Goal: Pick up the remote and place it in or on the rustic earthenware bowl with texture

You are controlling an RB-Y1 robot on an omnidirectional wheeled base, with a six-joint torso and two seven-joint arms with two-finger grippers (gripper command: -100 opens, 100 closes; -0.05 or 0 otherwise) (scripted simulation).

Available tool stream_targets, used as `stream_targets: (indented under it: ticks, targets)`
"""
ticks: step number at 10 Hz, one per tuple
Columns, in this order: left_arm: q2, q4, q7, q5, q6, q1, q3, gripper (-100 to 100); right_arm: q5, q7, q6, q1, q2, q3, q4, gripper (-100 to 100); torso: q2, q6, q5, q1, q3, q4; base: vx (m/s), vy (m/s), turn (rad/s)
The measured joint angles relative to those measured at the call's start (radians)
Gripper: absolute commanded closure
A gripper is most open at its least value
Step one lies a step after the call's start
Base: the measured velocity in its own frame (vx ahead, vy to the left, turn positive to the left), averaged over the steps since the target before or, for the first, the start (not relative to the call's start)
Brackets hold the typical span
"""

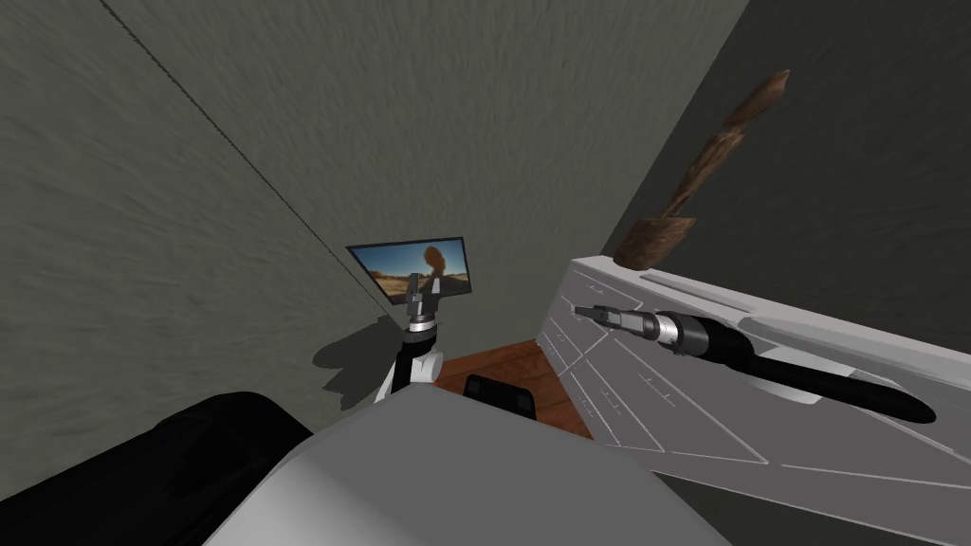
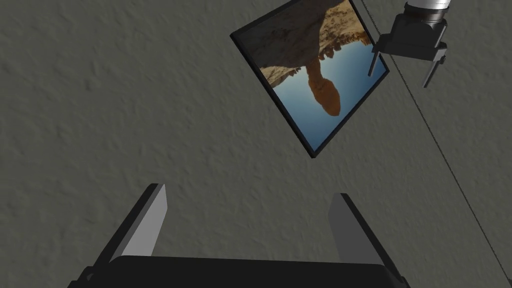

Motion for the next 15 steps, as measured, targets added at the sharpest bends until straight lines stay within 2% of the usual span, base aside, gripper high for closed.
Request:
stream_targets:
  ticks: [1,3,4,5,8,10,11,13,14,15]
  targets:
    - [0.0,0.0,0.0,0.0,0.0,0.0,0.0,0,0.014,-0.012,-0.01,-0.028,-0.028,0.02,0.025,-100,-0.001,-0.001,0.0,0.0,0.0,0.0,0.019,0.016,0.085]
    - [0.0,0.0,0.0,0.0,0.0,0.0,0.0,0,0.026,-0.019,-0.037,-0.036,-0.097,0.035,0.061,-100,-0.001,-0.001,0.0,0.0,-0.001,0.0,0.031,0.016,0.095]
    - [0.0,0.0,0.0,0.0,0.0,0.0,0.0,0,0.041,-0.025,-0.05,-0.057,-0.124,0.052,0.082,-100,-0.002,0.0,0.0,0.0,-0.001,0.0,0.015,0.005,-0.01]
    - [0.0,0.0,0.0,0.0,0.0,0.0,0.0,0,0.043,-0.027,-0.052,-0.058,-0.147,0.056,0.085,-100,-0.001,0.0,0.0,0.0,0.0,0.0,0.029,0.009,0.125]
    - [0.0,0.0,0.0,0.0,0.0,0.0,0.0,0,0.082,-0.034,-0.083,-0.091,-0.232,0.105,0.144,-100,-0.002,0.0,0.0,-0.001,-0.001,-0.001,0.04,-0.002,0.085]
    - [0.0,0.0,0.0,0.0,0.0,0.0,0.0,0,0.092,-0.044,-0.099,-0.105,-0.286,0.118,0.164,-100,-0.001,0.0,0.0,-0.001,-0.001,0.0,0.027,-0.006,0.06]
    - [0.0,0.0,0.0,0.0,0.0,0.0,0.0,0,0.121,-0.055,-0.118,-0.129,-0.303,0.14,0.199,-100,-0.002,0.0,0.0,-0.001,-0.001,0.0,0.039,-0.012,0.077]
    - [0.0,0.0,0.0,0.0,0.0,0.0,0.0,0,0.119,-0.055,-0.13,-0.128,-0.353,0.153,0.211,-100,-0.001,0.0,-0.001,-0.001,-0.001,0.0,0.031,-0.011,0.05]
    - [0.0,0.0,0.0,0.0,0.0,0.0,0.0,0,0.093,-0.029,-0.138,-0.114,-0.409,0.178,0.226,-100,-0.002,0.0,0.0,-0.002,-0.001,0.0,0.047,-0.023,0.081]
    - [0.0,0.0,0.0,0.0,0.0,0.0,0.0,0,0.106,-0.029,-0.149,-0.128,-0.434,0.19,0.241,-100,-0.002,0.0,-0.001,-0.002,-0.001,-0.001,0.025,-0.008,-0.007]
